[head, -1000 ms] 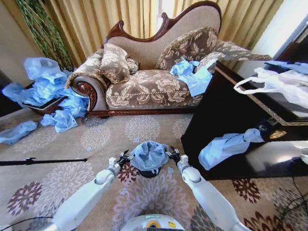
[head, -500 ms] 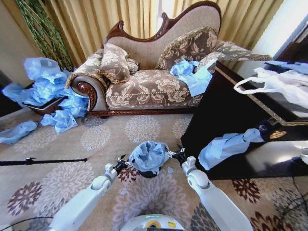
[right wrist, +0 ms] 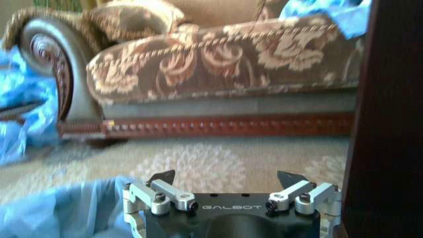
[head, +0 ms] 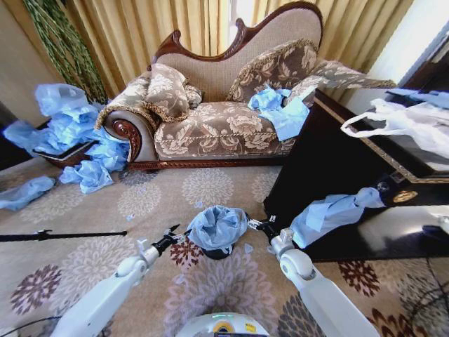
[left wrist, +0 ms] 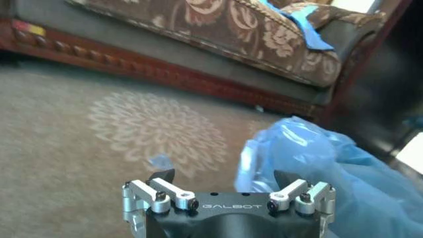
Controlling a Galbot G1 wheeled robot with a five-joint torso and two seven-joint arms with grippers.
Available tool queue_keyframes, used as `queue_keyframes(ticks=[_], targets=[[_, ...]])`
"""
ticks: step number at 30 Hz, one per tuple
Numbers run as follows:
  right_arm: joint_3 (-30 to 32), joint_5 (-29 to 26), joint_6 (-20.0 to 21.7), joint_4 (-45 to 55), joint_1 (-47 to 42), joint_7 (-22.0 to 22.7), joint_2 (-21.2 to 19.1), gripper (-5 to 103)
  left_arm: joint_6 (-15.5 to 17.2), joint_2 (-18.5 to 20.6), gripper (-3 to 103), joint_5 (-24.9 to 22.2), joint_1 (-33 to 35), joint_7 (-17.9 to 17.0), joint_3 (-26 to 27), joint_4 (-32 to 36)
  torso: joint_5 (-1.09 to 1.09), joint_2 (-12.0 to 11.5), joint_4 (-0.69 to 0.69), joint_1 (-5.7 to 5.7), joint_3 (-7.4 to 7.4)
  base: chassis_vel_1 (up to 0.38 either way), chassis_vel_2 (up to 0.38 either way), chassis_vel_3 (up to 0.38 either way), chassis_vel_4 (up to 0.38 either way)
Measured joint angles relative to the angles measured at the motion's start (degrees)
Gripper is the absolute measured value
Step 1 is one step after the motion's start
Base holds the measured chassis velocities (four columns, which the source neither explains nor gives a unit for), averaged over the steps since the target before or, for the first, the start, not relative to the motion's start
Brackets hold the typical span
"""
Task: Place a garbage bag over the trash bin.
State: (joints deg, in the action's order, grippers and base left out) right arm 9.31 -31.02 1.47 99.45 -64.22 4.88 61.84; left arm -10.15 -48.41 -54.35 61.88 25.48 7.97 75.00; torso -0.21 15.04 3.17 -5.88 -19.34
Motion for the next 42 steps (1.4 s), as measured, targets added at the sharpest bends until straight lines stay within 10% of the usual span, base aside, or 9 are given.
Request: queue_keyframes(ticks=[2,6,10,17,22,31,42], targets=[[0.4,-0.13,-1.17,0.72,-0.43,0.23,0.23,100,-0.09,0.22,100,-0.01,0.27,-0.91,0.33,0.87,0.0,0.0,-0.02,0.0,0.0,0.0,0.0,0.0,0.0],[3.23,-0.34,-4.39,7.34,-3.77,2.89,0.88,100,1.23,1.83,100,1.68,1.15,-13.54,2.48,11.55,0.03,0.0,-0.03,0.0,0.0,0.0,0.0,0.0,0.0],[6.89,-0.62,-5.86,15.87,-11.1,5.0,0.84,100,9.49,5.37,95,2.78,-2.28,-33.93,-0.48,28.64,0.02,0.0,0.05,0.01,0.01,0.0,0.0,0.0,0.0],[11.0,2.38,-8.55,23.27,-21.59,4.2,2.01,100,20.76,12.04,91,-0.75,-11.55,-43.99,-9.9,39.34,0.01,0.0,-0.02,0.01,0.01,0.0,0.0,0.0,0.0],[14.97,5.34,-10.86,27.59,-29.8,4.44,5.73,100,23.59,13.25,76,-0.28,-29.11,-43.07,-29.47,35.11,-0.04,0.0,0.0,0.01,0.0,0.0,0.0,0.0,0.0],[18.03,9.27,-16.03,29.79,-37.56,4.89,11.58,100,31.86,3.59,36,-0.65,-52.15,-39.44,-56.45,24.49,0.01,0.0,0.0,0.0,0.0,0.0,0.0,0.0,0.0],[18.16,9.37,-16.65,27.04,-36.1,5.94,12.19,100,43.83,-1.7,2,0.97,-55.25,-35.06,-61.1,16.78,0.02,0.0,-0.01,0.0,0.0,0.0,0.0,0.0,0.0]])
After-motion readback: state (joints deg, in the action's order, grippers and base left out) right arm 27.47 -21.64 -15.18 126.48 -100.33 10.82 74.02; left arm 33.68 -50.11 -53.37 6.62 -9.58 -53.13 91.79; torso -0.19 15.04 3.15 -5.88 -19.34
